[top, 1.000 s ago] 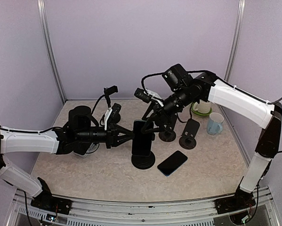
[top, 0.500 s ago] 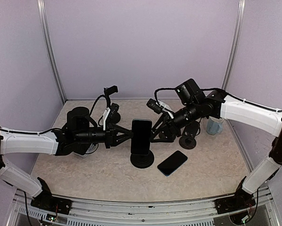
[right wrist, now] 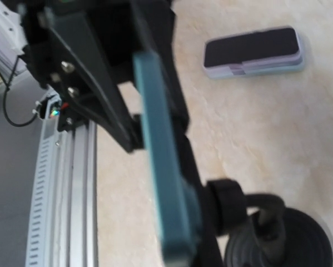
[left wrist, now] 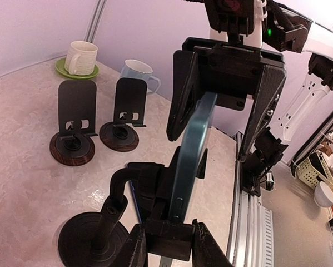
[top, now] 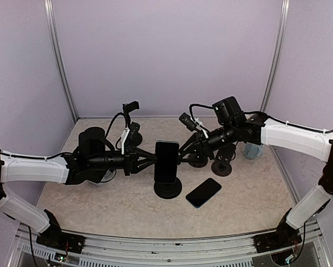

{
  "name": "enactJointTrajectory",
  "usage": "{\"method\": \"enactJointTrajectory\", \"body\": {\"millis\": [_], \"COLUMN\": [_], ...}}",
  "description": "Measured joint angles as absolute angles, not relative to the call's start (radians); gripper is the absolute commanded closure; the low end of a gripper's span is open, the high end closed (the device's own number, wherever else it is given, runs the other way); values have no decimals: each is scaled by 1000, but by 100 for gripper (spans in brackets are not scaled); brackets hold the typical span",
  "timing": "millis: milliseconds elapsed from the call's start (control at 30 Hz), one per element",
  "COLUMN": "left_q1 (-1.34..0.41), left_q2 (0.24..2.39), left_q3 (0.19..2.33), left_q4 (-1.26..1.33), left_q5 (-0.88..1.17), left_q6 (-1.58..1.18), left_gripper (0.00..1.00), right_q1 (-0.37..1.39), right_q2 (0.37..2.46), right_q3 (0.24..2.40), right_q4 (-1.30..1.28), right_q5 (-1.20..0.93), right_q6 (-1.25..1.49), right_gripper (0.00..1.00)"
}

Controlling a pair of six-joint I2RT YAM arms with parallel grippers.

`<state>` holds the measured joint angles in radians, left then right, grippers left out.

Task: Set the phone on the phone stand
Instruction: Move the phone stand with the phone to the center of the board.

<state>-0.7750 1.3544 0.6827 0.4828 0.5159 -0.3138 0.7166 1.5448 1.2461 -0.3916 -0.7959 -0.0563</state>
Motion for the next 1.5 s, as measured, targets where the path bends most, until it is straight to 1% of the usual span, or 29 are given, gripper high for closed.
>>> {"method": "enactJointTrajectory", "body": {"millis": [167,267,400,567,700,933,1033,1233,1500], "left_q1": [-775,-774,-773,-773,-773,-773,-771,-769,-769], "left_q2": [1352,1340,1322,1304,1281,1251,1235,1167,1063], "left_q3": [679,679,679,676,660,628,610,574,491], "left_q4": [508,530,551,560,561,561,560,560,558], "left_q5": [514,512,511,509,501,482,473,442,405], "left_q6": [-318,-321,-330,-334,-334,-334,-334,-337,-355], "left_gripper": [62,55,51,46,45,45,45,44,44], "right_q1": [717,717,717,717,717,715,714,711,668], "right_q2": [1555,1563,1572,1584,1589,1596,1601,1627,1747], "right_q3": [1246,1243,1234,1221,1216,1214,1215,1259,1460], "right_q4": [-357,-349,-341,-334,-324,-313,-307,-332,-466], "right_q5": [-836,-845,-846,-849,-854,-876,-885,-894,-918], "right_q6": [-52,-51,-50,-38,-29,-17,-15,-28,-64], "right_gripper": [50,51,51,62,70,90,96,100,100]}}
